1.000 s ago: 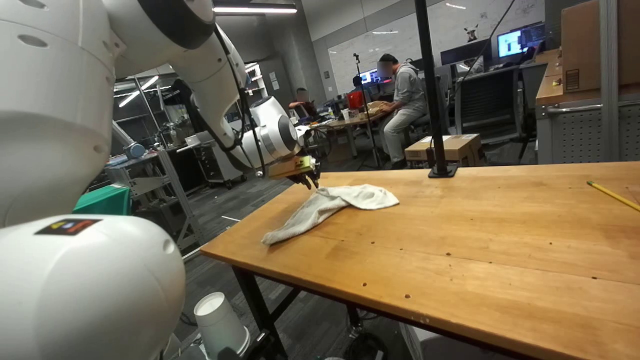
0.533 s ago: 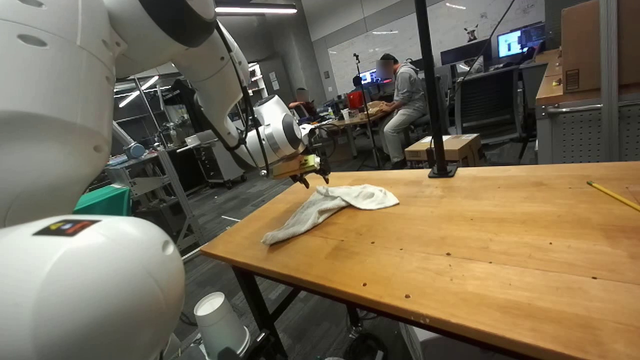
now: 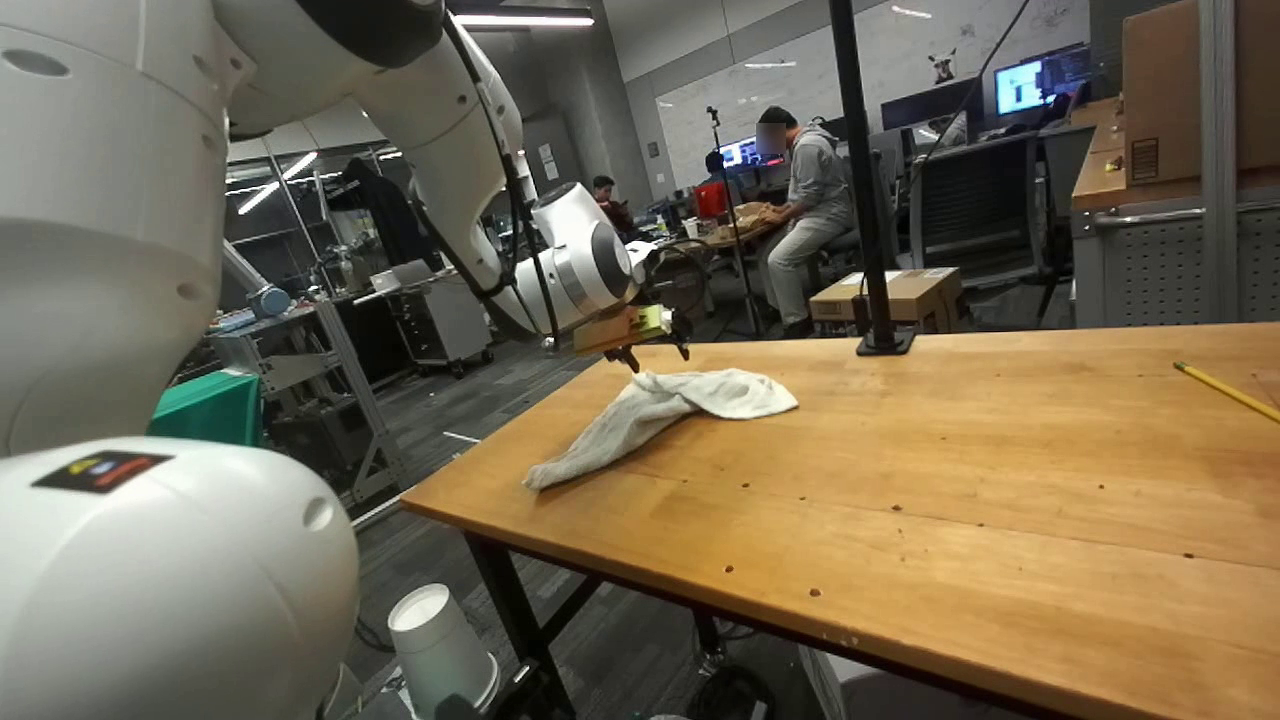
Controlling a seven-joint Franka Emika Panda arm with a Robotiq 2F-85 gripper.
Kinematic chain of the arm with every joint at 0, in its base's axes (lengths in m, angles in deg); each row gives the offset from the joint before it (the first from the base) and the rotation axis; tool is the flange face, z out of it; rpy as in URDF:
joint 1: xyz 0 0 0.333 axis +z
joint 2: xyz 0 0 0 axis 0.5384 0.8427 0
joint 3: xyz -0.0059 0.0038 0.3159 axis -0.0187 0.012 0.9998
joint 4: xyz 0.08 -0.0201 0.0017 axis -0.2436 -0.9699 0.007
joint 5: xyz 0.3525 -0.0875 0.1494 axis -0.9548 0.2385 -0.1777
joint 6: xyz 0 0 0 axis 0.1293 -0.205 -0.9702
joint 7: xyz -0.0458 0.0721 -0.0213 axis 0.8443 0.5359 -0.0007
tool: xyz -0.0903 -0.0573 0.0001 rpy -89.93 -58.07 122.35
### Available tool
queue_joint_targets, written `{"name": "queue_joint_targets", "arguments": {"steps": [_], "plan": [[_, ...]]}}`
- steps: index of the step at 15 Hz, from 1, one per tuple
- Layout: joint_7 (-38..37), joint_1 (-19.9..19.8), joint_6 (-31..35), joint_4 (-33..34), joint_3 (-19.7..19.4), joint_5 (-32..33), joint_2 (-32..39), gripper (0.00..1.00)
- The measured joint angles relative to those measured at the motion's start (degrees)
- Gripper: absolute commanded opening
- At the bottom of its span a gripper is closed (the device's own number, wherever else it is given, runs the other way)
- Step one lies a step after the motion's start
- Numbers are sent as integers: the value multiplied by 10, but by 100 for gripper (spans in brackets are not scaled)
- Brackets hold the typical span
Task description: Fold the cloth on the table
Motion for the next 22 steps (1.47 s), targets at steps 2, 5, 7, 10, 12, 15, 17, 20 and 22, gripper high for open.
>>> {"name": "queue_joint_targets", "arguments": {"steps": [2,5,7,10,12,15,17,20,22], "plan": [[17,-20,10,-15,4,0,-6,100],[37,-44,17,-36,10,0,-14,100],[45,-56,17,-48,12,0,-21,100],[49,-68,17,-64,12,0,-35,100],[50,-74,17,-74,12,0,-45,100],[50,-81,17,-88,12,0,-58,100],[50,-83,17,-100,12,0,-66,100],[50,-84,17,-122,12,0,-80,100],[50,-84,17,-139,12,0,-90,100]]}}
